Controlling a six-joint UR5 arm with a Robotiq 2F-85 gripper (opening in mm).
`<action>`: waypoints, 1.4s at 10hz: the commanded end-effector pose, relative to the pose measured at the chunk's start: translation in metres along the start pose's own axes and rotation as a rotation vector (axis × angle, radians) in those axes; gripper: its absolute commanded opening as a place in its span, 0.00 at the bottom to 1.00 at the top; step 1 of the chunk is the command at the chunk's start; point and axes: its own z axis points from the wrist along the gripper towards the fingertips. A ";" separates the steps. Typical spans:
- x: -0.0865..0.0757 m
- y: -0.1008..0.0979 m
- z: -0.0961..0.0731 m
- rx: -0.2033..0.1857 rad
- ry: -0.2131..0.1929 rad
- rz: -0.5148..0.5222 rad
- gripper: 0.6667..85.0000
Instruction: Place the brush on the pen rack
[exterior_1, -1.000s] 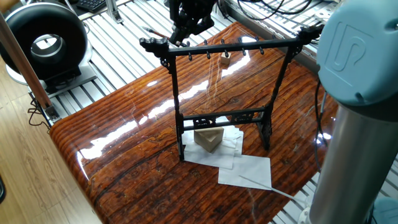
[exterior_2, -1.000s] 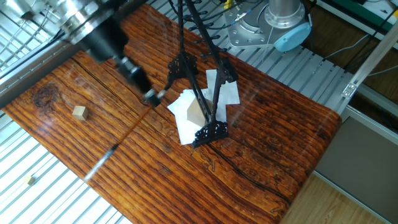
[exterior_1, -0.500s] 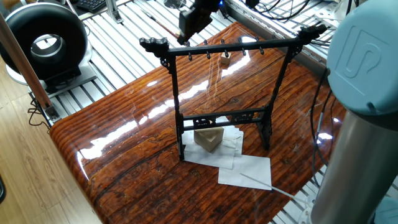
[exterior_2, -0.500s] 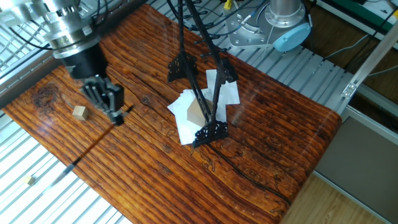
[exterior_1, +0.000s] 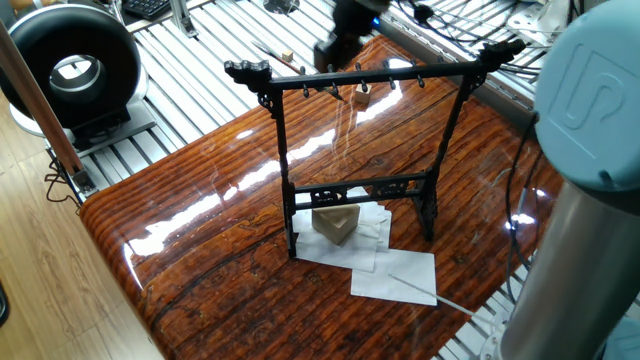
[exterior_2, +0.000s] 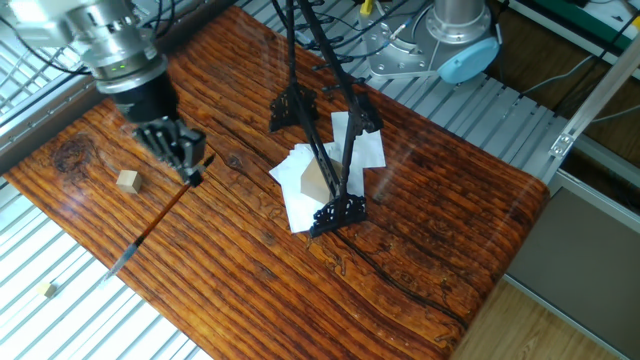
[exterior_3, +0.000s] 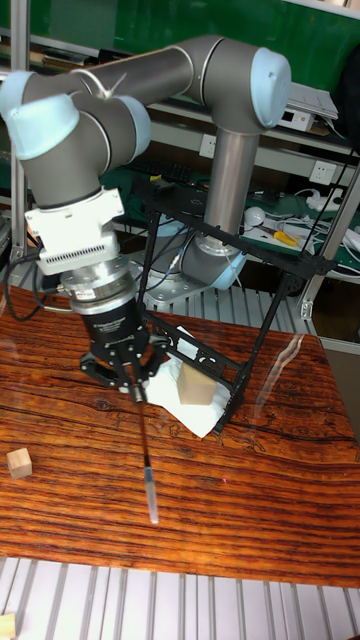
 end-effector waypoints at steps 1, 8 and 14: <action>0.020 -0.034 0.013 0.078 -0.039 -0.049 0.00; 0.013 -0.042 0.042 0.055 -0.134 -0.044 0.00; 0.002 -0.059 0.046 0.118 -0.167 -0.100 0.04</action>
